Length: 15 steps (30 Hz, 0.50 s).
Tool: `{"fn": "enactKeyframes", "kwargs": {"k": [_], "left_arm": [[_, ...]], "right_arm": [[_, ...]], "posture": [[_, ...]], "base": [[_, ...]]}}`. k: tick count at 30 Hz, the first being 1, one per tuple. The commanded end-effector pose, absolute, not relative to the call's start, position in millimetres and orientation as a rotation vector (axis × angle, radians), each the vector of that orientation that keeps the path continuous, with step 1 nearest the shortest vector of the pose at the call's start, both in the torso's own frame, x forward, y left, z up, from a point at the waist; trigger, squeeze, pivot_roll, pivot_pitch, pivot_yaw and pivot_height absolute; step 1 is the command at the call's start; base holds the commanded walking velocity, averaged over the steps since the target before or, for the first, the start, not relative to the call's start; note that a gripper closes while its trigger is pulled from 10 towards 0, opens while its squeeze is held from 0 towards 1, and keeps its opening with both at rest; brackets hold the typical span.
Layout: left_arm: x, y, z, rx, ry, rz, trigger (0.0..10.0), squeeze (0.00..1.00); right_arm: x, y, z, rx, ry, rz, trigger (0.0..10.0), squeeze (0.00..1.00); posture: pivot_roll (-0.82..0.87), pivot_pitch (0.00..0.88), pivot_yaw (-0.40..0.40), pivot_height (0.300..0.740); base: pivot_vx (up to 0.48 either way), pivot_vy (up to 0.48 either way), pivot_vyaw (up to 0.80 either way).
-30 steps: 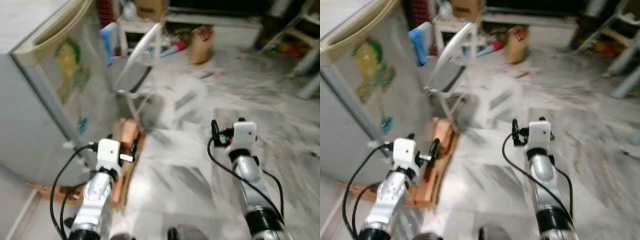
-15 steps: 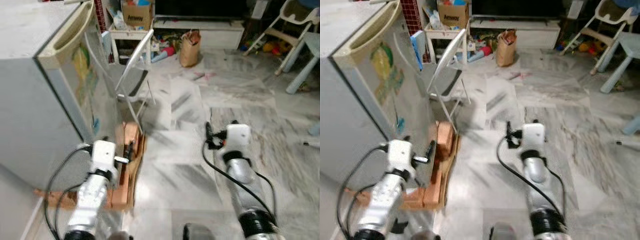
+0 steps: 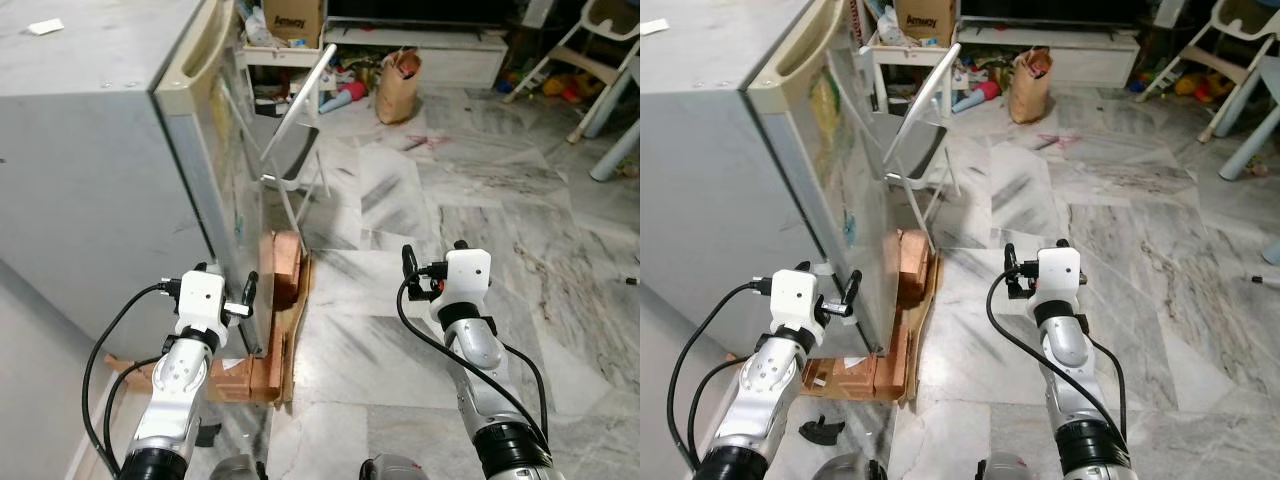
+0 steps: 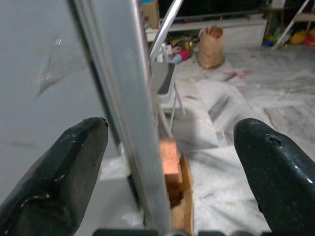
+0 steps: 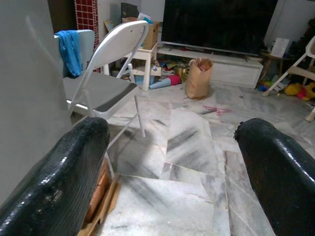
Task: Restocking fridge
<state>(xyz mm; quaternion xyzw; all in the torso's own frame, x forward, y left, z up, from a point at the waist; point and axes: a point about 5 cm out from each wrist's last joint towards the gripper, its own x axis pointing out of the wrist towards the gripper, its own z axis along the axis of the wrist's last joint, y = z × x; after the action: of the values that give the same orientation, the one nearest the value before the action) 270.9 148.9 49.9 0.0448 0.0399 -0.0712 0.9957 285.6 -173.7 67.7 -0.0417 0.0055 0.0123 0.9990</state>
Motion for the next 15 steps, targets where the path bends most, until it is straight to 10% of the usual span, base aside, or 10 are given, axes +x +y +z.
{"fn": "enactKeyframes", "kwargs": {"k": [1,15], "left_arm": [[278.6,145.9,52.0,0.074,0.077,-0.130,10.0,0.00],[321.1,164.2,62.1,0.043,0.106,0.011,10.0,0.00]], "right_arm": [[287.9,-178.5,73.5,-0.098,-0.008,0.018,10.0,0.00],[251.2,-193.8,64.8,-0.157,0.041,0.040,10.0,0.00]], "posture": [[-0.05,0.000,0.005,0.740],[-0.13,0.000,0.002,0.740]], "base": [[0.000,0.000,0.00],[0.000,0.000,0.00]]}}
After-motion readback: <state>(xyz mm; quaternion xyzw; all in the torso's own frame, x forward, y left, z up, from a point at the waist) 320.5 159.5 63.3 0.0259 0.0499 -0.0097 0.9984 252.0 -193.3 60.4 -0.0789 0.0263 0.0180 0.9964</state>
